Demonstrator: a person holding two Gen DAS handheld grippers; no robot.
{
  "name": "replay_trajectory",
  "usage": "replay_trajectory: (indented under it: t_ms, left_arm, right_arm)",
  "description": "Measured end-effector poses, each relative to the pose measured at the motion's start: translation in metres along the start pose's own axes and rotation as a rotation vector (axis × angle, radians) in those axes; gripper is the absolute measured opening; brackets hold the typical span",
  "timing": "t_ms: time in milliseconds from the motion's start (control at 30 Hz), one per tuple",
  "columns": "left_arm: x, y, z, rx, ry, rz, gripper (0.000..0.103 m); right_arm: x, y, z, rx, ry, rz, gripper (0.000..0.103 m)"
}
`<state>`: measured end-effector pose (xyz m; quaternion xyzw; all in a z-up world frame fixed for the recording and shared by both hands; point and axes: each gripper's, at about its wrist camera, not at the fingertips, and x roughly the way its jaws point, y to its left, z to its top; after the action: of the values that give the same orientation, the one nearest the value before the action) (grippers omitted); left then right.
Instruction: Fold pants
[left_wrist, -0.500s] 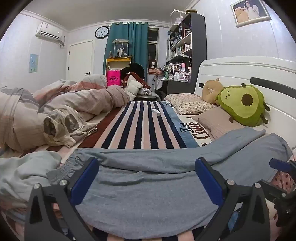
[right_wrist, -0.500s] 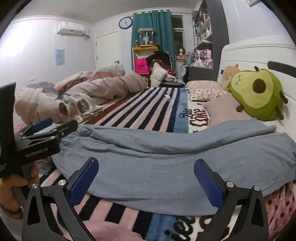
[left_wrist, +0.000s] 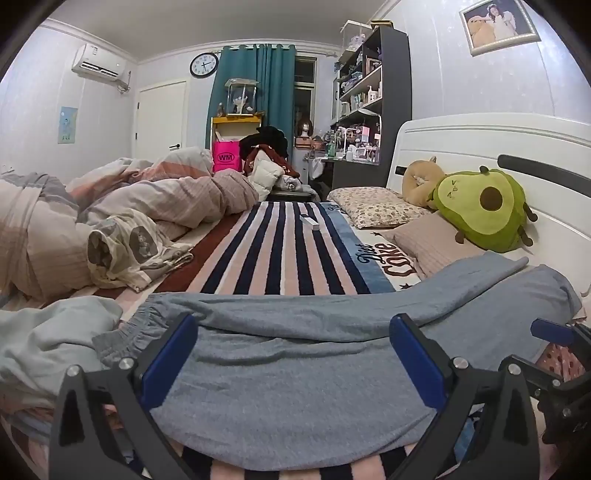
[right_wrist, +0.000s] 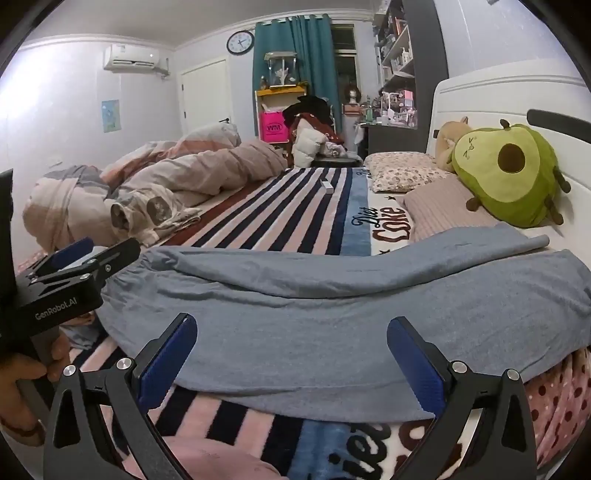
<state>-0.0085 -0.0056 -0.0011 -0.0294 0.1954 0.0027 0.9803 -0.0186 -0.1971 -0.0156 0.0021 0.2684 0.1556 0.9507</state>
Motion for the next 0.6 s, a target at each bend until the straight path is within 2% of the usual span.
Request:
replay_trajectory:
  t_ms: [600]
  left_arm:
    - [-0.0085,0.0009,-0.0019,-0.003,-0.005,0.004,0.102]
  right_arm:
    - [-0.0049,-0.0037,-0.0002,-0.01,-0.009,-0.018,0.103]
